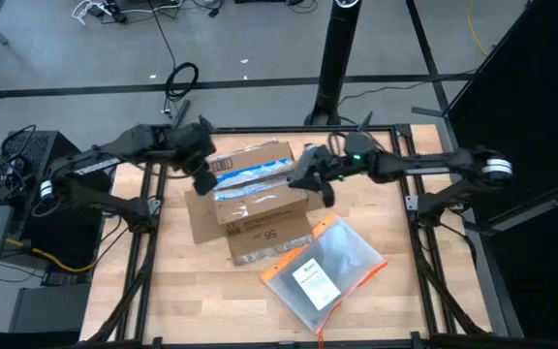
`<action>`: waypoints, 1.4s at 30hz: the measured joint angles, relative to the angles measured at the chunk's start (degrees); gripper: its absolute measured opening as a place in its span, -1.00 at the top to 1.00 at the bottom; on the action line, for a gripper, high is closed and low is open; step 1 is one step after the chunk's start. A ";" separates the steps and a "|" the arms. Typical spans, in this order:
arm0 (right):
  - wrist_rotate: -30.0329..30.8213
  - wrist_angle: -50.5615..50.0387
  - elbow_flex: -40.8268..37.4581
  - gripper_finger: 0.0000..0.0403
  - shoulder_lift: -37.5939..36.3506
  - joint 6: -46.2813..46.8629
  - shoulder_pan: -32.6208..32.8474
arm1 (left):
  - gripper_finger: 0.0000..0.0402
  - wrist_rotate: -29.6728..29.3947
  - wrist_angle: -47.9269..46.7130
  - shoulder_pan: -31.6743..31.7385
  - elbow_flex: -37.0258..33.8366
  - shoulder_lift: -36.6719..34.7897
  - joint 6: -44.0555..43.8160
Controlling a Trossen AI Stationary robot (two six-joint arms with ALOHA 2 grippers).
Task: Unpack boxes
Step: Break down the cardboard box until it is fully flat
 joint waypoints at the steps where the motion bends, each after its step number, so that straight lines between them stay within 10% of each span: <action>1: -0.98 0.65 2.05 0.80 2.28 -0.13 -0.15 | 0.90 0.27 1.09 -0.43 -1.26 -0.92 -0.43; 17: -14.48 9.53 32.29 0.80 35.52 -1.56 -2.13 | 0.84 2.55 16.63 -7.78 -18.78 -15.36 -6.40; 30: -12.90 9.50 43.15 0.80 45.10 -2.00 -2.34 | -0.13 0.36 23.81 -8.07 -31.84 -21.65 -0.98; 42: -9.95 9.35 45.38 0.80 47.89 -4.78 -1.17 | -0.37 0.13 31.72 -8.34 -32.72 -21.43 3.40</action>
